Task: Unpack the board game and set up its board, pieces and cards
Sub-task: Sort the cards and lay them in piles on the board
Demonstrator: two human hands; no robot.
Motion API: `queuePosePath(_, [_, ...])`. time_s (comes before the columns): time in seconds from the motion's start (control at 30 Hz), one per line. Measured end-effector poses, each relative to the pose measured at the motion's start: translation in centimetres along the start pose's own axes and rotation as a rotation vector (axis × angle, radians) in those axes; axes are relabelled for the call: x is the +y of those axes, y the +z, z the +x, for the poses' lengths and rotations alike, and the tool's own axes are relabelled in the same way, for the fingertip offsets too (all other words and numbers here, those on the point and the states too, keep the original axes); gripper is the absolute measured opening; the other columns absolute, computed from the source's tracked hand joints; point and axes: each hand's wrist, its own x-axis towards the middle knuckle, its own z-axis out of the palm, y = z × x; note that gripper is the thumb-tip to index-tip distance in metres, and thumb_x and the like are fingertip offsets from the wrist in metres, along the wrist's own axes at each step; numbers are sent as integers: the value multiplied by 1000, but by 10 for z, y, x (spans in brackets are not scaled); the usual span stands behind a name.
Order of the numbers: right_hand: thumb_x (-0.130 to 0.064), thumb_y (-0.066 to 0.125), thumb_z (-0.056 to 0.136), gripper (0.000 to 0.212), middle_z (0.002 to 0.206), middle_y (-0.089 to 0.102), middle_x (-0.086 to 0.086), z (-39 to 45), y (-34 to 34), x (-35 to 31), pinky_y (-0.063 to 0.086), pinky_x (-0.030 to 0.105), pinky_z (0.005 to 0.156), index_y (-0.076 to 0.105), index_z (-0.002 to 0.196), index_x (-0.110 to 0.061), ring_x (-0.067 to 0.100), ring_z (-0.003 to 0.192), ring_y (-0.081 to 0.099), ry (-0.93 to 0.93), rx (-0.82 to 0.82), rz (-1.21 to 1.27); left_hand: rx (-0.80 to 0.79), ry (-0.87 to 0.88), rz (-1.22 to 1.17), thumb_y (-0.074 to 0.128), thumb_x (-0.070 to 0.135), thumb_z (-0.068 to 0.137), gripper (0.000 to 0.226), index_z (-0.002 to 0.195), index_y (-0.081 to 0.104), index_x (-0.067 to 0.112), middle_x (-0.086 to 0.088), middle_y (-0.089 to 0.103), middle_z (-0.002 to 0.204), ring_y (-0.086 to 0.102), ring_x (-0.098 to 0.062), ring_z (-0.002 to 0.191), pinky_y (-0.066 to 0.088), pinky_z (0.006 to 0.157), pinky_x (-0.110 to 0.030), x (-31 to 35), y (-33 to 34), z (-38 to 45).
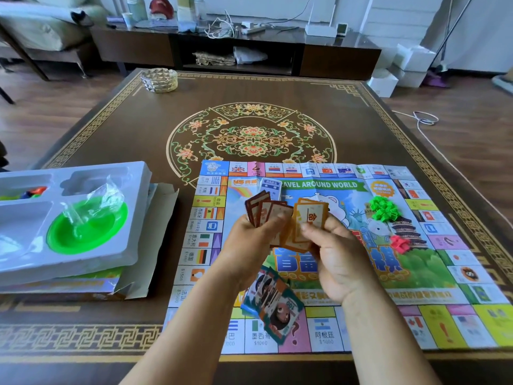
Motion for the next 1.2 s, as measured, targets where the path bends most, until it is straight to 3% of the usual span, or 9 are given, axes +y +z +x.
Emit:
queuePosePath(0.1, [3,56,86,23,84,72,2,-1,0,1,51,25,66,69,86,-16,15,76,65,-16,16,-21,-40,107,283,50,27,97,28,86,66,7,-14,69,90,63,-22,80,51,82,-39,-4,1,1])
queuePosePath(0.2, [1,57,87,21,88,72,3,2,2,4,48,31,71,68,87,-17,19,82,64,-25,72,-40,-84,182,331,46,17,99,26,83,67,17,-3,70,82,63,-9,75,52,70,-23,-3,3,-1])
queuePosePath(0.33, [2,55,88,22,94,70,7,7,1,4,48,34,76,66,92,-17,23,87,63,-41,104,-18,20,197,242,61,8,90,10,98,64,13,-8,71,89,66,-16,81,55,73,-25,-6,2,5])
queuePosePath(0.53, [2,58,83,21,81,68,0,12,-2,0,50,27,69,63,90,-17,15,75,64,-195,110,-8,1,251,358,62,3,87,13,87,57,15,-7,67,82,63,-23,78,53,78,-44,-16,5,26])
queuePosePath(0.63, [1,60,77,21,78,66,-1,17,-5,9,48,27,70,61,86,-18,13,73,61,-152,110,-76,-51,230,423,58,5,90,11,86,51,14,-9,60,77,54,-15,71,46,68,-37,-26,3,32])
queuePosePath(0.73, [-8,56,62,22,76,64,-2,18,-5,18,44,34,68,58,79,-22,19,71,55,-96,131,-212,-57,190,536,57,2,90,24,84,47,24,4,57,73,51,-10,65,47,66,-34,-32,-3,35])
queuePosePath(0.9, [7,49,84,29,77,58,1,21,-5,21,38,26,52,51,81,-22,15,58,44,-140,157,-419,-65,184,723,49,7,93,25,82,44,29,6,56,75,52,-11,65,45,58,-27,-25,-3,39])
queuePosePath(1.03, [5,48,86,24,76,56,-2,23,-3,15,35,15,44,51,89,-19,12,55,43,-194,185,-466,-75,172,644,48,4,94,25,82,44,26,3,50,67,43,-13,53,38,49,-24,-17,-2,39])
queuePosePath(1.2, [0,45,91,23,72,52,-8,23,-6,20,27,11,37,47,101,-20,4,41,35,-129,152,-613,-88,135,688,47,9,96,10,92,45,18,-4,54,71,49,-19,61,41,56,-30,-18,-9,39])
